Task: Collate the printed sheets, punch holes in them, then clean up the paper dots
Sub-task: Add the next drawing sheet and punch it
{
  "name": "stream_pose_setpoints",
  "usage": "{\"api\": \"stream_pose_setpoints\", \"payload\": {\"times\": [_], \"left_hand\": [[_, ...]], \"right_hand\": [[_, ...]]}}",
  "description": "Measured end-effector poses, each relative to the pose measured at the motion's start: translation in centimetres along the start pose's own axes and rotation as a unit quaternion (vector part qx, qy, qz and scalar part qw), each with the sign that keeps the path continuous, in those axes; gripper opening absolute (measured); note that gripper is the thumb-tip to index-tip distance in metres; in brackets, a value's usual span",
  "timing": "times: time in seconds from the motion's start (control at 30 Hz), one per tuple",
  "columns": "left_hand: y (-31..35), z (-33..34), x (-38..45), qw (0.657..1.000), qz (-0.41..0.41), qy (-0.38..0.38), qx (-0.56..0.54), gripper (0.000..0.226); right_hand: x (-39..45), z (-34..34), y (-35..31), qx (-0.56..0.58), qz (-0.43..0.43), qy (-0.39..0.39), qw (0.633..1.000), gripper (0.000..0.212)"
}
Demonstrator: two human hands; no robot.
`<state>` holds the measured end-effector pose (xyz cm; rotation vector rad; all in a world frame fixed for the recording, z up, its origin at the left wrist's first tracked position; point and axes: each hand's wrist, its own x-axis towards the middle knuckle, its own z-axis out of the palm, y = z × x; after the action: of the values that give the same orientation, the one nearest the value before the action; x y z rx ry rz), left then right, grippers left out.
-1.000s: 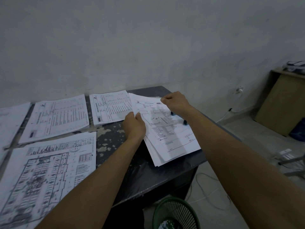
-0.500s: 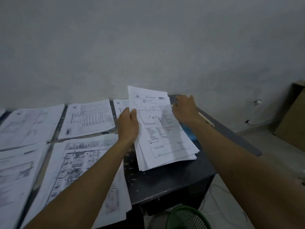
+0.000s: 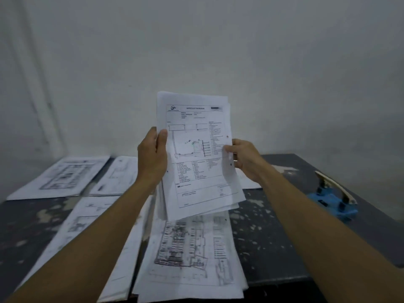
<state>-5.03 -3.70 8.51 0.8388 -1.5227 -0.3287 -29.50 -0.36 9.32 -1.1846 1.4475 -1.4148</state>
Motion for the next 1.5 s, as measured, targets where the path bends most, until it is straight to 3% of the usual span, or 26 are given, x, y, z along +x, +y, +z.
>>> {"api": "stream_pose_setpoints", "payload": {"times": [0.27,0.4,0.6,0.73,0.93,1.17,1.3,1.4,1.5], "left_hand": [[-3.7,-12.7,4.9,0.992,-0.038,0.063,0.102,0.031],[-5.2,-19.0,5.7,0.988,-0.047,0.094,0.111,0.035],[-9.3,-27.9,4.8,0.981,-0.083,0.146,0.098,0.032],[-12.3,-33.0,3.2,0.97,-0.109,0.185,0.114,0.03],[-17.1,-38.0,-1.0,0.956,-0.179,0.213,0.096,0.04],[-19.4,-39.1,-1.4,0.947,-0.195,0.207,0.15,0.036],[-20.2,-41.4,0.8,0.929,-0.225,0.144,0.257,0.034],[-21.4,-43.2,1.1,0.909,-0.275,0.037,0.311,0.034],[-22.9,-44.1,-0.3,0.882,-0.319,-0.076,0.337,0.035]], "right_hand": [[-0.3,14.7,-2.6,0.012,-0.103,-0.069,0.992,0.033],[-0.8,22.3,-2.9,0.043,-0.102,-0.111,0.988,0.04],[-1.6,33.1,-2.2,0.067,-0.098,-0.153,0.981,0.024],[-2.6,39.4,-1.4,0.047,-0.089,-0.177,0.979,0.026],[-4.2,45.7,2.0,0.014,-0.052,-0.23,0.972,0.035],[-4.5,48.6,3.1,0.01,-0.041,-0.212,0.976,0.031],[-3.9,48.8,2.9,-0.021,-0.014,-0.21,0.977,0.006],[-3.8,48.4,3.4,-0.054,0.051,-0.193,0.978,0.033],[-4.4,47.6,4.1,-0.071,0.158,-0.265,0.949,0.039]]}}
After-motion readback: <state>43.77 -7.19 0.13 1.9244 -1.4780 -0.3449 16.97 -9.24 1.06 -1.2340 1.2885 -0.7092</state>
